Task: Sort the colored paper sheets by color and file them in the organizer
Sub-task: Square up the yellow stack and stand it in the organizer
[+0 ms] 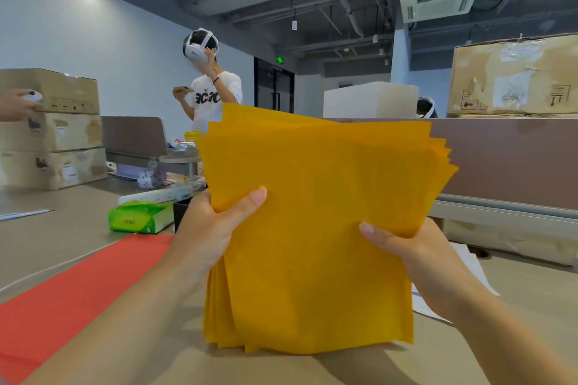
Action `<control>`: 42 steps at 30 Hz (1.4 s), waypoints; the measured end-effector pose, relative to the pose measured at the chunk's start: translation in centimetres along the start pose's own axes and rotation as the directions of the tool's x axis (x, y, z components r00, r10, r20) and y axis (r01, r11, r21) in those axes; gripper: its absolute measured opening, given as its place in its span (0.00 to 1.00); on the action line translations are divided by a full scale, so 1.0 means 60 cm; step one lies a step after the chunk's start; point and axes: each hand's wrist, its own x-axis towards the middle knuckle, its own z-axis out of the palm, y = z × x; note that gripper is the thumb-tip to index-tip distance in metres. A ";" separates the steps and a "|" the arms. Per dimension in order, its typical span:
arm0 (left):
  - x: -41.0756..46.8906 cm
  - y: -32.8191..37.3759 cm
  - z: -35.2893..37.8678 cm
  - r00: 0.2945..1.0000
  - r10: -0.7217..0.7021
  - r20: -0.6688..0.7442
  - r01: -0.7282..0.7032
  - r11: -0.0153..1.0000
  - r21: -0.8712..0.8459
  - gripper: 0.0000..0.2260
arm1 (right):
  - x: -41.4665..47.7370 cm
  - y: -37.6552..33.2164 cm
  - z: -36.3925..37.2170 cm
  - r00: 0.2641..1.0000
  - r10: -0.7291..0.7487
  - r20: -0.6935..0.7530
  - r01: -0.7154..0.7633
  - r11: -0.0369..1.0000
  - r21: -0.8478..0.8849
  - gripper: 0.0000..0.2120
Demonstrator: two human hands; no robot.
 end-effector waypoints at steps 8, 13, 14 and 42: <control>0.017 0.032 0.000 0.993 0.114 0.025 -0.116 0.987 0.110 0.19 | 0.001 -0.025 0.004 0.993 -0.111 -0.034 0.110 0.993 -0.043 0.15; 0.014 0.012 0.014 0.986 0.012 0.165 -0.038 0.987 0.158 0.14 | 0.007 -0.029 -0.014 0.971 -0.135 -0.195 0.121 0.989 -0.085 0.07; 0.012 0.003 0.015 0.976 -0.056 0.208 0.013 0.979 0.202 0.12 | 0.008 -0.032 -0.022 0.962 -0.127 -0.242 0.117 0.992 -0.054 0.06; 0.046 -0.149 0.024 0.981 -0.154 -0.115 0.131 0.974 -0.187 0.10 | 0.015 0.060 -0.188 0.954 0.246 -0.173 -0.242 0.969 0.044 0.44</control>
